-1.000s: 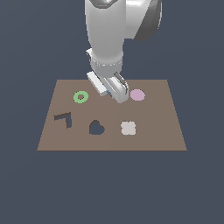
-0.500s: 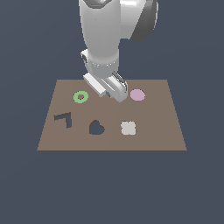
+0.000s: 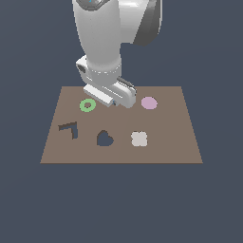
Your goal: Insert a designated object into the corresponding slot on a board.
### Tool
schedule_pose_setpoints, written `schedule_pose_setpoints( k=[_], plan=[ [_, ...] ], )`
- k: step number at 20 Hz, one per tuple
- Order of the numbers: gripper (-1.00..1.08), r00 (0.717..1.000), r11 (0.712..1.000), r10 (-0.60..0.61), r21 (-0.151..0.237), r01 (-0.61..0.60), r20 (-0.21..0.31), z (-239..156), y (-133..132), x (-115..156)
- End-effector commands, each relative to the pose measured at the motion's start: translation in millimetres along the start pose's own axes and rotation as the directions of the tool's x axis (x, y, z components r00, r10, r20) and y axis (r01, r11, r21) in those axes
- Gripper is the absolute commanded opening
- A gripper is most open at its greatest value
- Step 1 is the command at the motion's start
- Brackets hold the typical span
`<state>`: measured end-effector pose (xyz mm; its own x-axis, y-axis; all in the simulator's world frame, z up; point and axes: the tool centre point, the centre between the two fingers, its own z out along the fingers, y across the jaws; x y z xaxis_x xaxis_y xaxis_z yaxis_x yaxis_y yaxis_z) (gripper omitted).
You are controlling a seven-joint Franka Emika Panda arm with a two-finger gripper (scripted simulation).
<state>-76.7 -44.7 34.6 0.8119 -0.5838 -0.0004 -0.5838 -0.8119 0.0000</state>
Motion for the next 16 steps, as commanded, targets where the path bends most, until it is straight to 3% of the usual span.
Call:
schedule_pose_setpoints(
  k=[1,5,9,16],
  plan=[
    [-1.00,0.996,0.996,-0.085,0.000,0.085,-0.001,0,4,7],
    [-1.00,0.973,0.973,-0.232,0.000,0.232,-0.001,-1,8,19],
    [-1.00,0.926,0.926,-0.376,0.000,0.376,-0.001,-2,11,32],
    [-1.00,0.791,0.791,-0.612,0.000,0.612,-0.001,-2,11,55]
  ],
)
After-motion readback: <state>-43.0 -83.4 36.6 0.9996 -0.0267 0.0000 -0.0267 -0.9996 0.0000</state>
